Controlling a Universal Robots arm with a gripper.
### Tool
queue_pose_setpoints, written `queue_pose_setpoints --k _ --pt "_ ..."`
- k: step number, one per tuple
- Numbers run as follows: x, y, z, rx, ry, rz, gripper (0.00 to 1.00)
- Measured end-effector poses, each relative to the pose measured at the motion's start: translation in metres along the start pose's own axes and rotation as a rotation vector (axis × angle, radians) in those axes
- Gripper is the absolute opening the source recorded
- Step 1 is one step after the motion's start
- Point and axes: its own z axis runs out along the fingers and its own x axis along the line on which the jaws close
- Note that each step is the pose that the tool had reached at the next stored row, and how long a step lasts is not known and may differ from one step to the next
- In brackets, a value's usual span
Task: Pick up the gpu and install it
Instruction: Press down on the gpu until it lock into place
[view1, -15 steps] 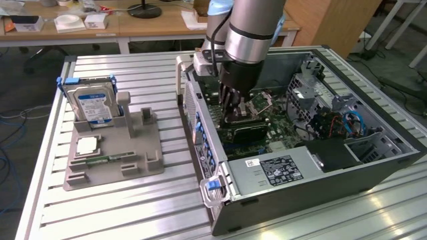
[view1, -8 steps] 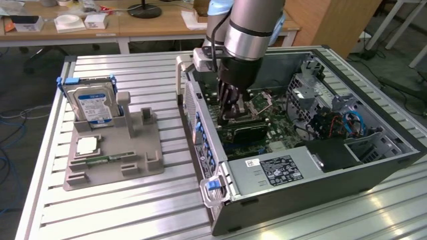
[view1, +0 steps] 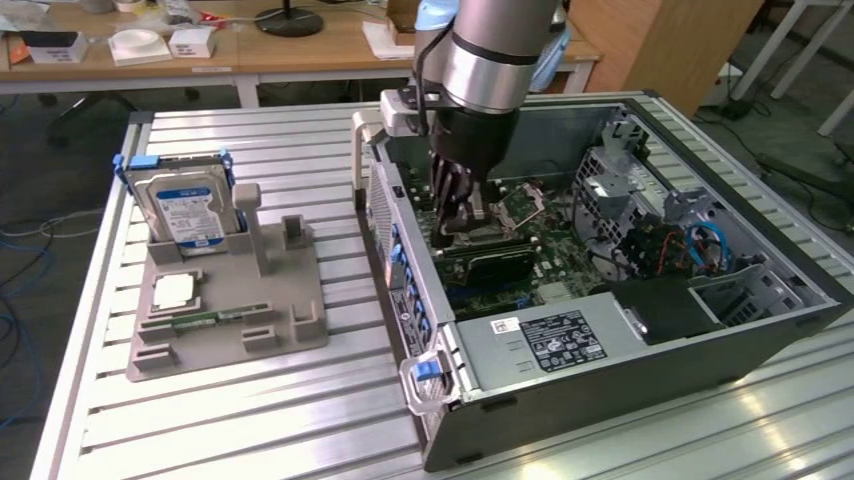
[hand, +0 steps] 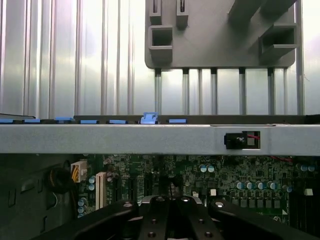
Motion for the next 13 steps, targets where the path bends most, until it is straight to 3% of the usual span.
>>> queue_pose_setpoints --k 11,13 --pt "-0.012 0.0114 0.0002 0.0003 0.0200 0.002 0.10" --pt "-0.012 0.0140 0.0005 0.0003 0.0208 0.002 0.10"
